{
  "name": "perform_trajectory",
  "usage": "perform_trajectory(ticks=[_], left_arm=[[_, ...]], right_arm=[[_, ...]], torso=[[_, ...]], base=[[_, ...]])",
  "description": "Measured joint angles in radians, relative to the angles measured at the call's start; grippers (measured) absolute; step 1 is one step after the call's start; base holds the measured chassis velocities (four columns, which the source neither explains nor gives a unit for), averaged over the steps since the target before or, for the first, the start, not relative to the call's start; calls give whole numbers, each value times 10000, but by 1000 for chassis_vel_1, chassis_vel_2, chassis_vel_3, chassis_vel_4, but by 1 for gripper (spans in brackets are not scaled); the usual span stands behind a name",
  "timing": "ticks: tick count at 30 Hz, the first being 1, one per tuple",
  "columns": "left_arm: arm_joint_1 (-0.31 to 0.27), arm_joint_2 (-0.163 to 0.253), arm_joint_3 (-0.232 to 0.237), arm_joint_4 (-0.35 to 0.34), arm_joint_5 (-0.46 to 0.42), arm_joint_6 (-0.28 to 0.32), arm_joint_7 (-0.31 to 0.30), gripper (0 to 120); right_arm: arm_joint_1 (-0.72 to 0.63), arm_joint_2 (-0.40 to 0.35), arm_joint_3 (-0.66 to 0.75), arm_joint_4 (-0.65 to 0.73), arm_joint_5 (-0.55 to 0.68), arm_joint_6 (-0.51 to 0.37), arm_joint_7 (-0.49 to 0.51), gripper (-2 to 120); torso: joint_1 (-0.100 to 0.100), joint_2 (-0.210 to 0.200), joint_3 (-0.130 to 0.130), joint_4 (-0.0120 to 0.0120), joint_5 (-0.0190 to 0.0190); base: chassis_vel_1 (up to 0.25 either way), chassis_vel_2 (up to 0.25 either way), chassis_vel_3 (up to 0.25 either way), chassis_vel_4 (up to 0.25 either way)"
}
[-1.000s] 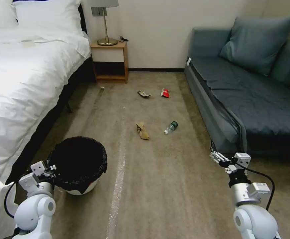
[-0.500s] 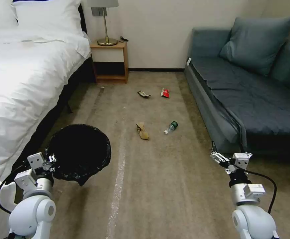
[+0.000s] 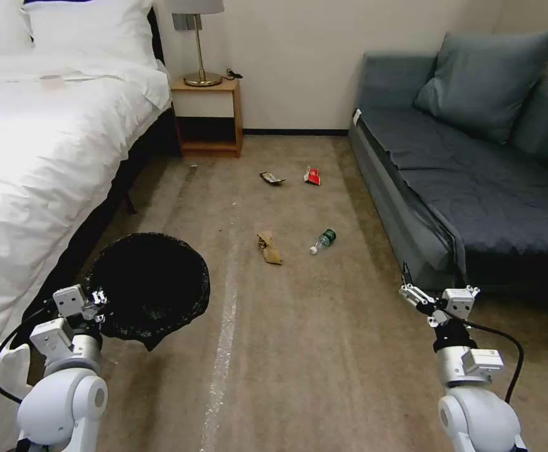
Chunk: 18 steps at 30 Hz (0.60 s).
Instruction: Pick up the trash bin, then pick up the garbage on the floor and place it into the trash bin.
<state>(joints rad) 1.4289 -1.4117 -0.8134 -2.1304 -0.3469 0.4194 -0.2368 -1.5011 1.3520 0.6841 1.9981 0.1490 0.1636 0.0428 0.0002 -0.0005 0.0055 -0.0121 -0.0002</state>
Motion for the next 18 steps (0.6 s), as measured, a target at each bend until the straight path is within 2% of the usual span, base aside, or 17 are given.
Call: perform_trajectory(ticks=[18], left_arm=[[-159,-61,52,224,158,-48,-4,4]], right_arm=[[81,-30,65,-271,424,58,-488,100]], torso=[[0,1,0,1,2]], base=[[0,0,0,0]])
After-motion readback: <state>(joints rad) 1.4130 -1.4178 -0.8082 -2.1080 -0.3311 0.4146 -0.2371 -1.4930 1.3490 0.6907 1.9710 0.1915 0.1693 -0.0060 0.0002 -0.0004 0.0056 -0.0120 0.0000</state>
